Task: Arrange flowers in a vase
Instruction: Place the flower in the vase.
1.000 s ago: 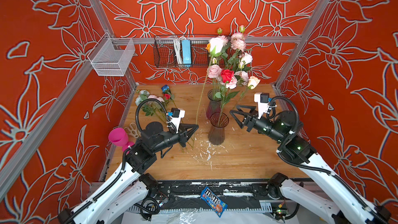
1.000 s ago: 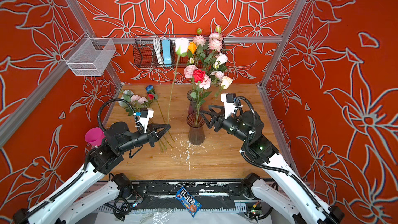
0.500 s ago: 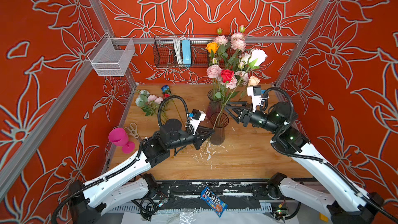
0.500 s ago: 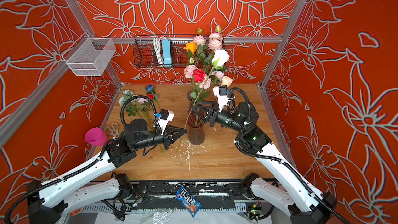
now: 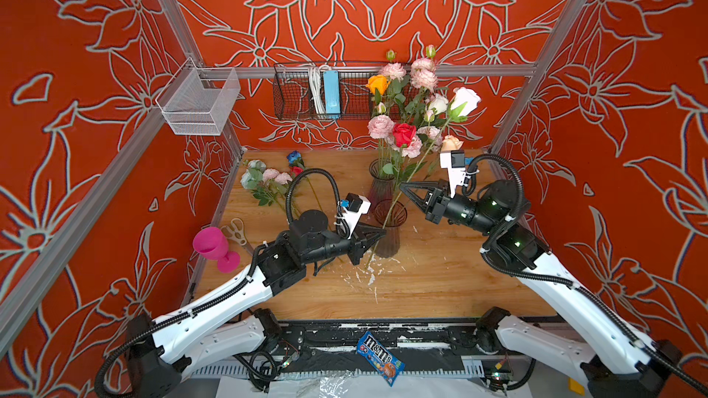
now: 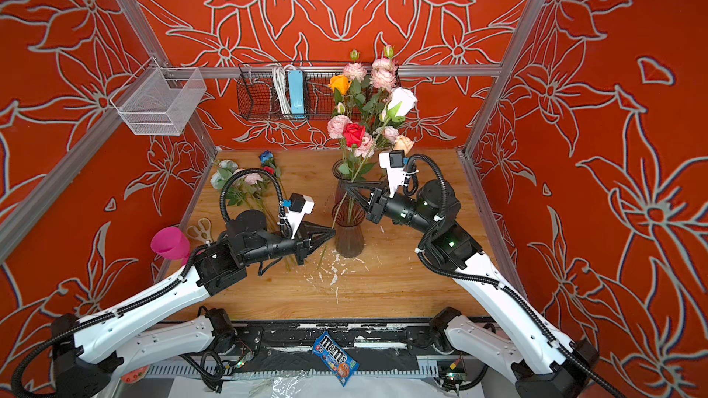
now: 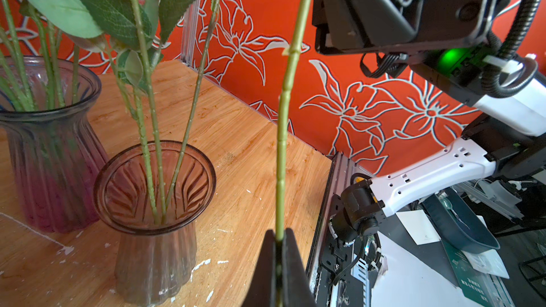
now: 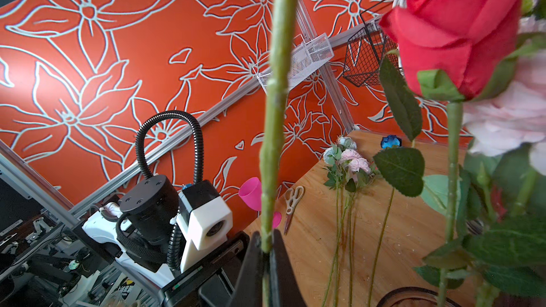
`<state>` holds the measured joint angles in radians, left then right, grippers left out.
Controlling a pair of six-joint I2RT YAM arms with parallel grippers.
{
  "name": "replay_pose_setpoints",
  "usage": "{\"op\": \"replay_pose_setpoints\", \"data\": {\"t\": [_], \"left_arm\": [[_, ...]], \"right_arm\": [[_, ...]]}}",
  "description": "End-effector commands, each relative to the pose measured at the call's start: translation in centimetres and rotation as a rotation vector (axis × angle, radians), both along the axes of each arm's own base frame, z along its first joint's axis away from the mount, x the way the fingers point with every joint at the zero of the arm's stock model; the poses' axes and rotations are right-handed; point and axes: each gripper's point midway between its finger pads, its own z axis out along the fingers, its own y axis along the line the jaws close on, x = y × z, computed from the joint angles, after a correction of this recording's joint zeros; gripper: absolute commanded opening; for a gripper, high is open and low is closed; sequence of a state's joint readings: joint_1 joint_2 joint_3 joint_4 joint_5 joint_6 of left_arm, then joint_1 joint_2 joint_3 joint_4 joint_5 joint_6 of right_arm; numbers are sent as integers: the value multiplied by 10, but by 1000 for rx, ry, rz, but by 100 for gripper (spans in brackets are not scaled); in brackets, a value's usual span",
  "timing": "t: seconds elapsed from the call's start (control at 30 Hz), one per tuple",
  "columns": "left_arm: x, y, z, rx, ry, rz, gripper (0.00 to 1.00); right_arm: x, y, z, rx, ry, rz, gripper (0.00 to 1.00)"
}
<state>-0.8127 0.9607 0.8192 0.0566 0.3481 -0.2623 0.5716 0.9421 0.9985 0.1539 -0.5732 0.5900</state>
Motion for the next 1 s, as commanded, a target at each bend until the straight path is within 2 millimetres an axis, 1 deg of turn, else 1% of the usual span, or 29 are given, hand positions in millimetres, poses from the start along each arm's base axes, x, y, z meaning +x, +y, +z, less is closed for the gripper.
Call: {"op": "replay_pose_setpoints", "data": {"t": [0.0, 0.07, 0.1, 0.17, 0.23, 0.33, 0.4, 0.5, 0.63, 0.73, 0.77, 0.83, 0.97], "left_arm": [[1, -2, 5, -17, -5, 9, 23], [3, 1, 1, -13, 5, 28, 54], [5, 4, 0, -6, 4, 46, 64], [10, 14, -3, 12, 2, 112, 72], [16, 34, -3, 10, -5, 217, 73], [32, 80, -13, -26, 18, 478, 78], [32, 107, -22, -59, 35, 591, 80], [22, 126, -31, -109, 41, 631, 81], [14, 146, -35, -141, 41, 679, 81], [9, 156, -35, -153, 33, 695, 82], [8, 158, -35, -157, 30, 699, 83], [8, 160, -37, -158, 31, 708, 83], [10, 158, -41, -147, 37, 711, 83]], "right_arm": [[-7, -6, 12, 20, -51, -21, 0], [-6, -9, 10, -4, -59, -41, 0], [-5, -11, 10, -20, -64, -62, 0], [-3, -21, 12, -56, -90, -124, 0], [-1, -34, 20, -100, -131, -208, 0], [10, -60, 32, -160, -194, -380, 0], [19, -77, 43, -176, -226, -498, 0], [30, -92, 58, -179, -272, -614, 0], [44, -94, 68, -229, -317, -676, 0], [55, -90, 64, -283, -329, -693, 0], [59, -88, 60, -299, -326, -691, 0], [66, -82, 49, -321, -307, -679, 0], [78, -69, 14, -354, -231, -635, 0]]}}
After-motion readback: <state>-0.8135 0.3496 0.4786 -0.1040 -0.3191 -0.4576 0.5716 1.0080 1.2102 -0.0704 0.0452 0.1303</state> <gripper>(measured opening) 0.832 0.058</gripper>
